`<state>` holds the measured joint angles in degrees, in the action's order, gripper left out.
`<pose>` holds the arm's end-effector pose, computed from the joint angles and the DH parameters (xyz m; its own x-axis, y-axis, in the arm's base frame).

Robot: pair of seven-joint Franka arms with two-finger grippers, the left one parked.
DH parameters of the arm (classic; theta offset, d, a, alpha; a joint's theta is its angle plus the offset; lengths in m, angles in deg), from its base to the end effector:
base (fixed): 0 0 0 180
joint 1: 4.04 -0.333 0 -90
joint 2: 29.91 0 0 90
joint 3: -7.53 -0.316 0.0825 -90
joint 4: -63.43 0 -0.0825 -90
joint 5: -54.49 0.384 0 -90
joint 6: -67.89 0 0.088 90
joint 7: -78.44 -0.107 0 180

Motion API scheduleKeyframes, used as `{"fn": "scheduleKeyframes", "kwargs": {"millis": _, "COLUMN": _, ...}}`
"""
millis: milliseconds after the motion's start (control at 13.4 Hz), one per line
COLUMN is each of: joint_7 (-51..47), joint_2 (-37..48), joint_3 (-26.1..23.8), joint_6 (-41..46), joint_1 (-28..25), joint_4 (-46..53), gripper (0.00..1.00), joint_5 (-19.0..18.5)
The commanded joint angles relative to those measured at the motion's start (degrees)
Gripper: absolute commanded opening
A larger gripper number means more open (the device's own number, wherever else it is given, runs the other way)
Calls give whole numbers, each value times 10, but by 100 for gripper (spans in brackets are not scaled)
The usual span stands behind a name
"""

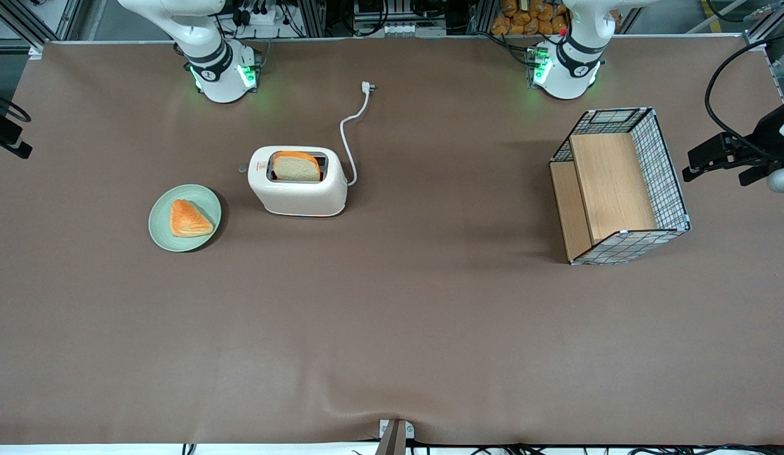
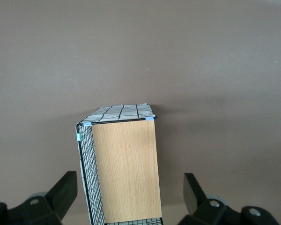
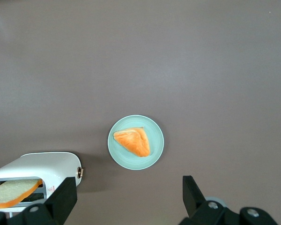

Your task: Press toaster button with right arm

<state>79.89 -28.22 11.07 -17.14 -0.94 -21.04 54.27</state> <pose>0.5322 -0.0630 0.6779 0.9951 -0.0907 0.0391 -0.0909 -0.9959 0.0030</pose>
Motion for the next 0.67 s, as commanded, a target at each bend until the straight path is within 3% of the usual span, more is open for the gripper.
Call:
{"fn": "scheduleKeyframes", "kwargs": {"millis": 0, "joint_7": -7, "joint_2": 4, "joint_3": -11, "joint_6": 1, "joint_1": 5, "joint_4": 3, "gripper": 100, "joint_5": -13}}
{"fn": "scheduleKeyframes", "kwargs": {"millis": 599, "joint_7": -8, "joint_2": 4, "joint_3": -11, "joint_6": 1, "joint_1": -2, "joint_4": 4, "gripper": 100, "joint_5": -10}}
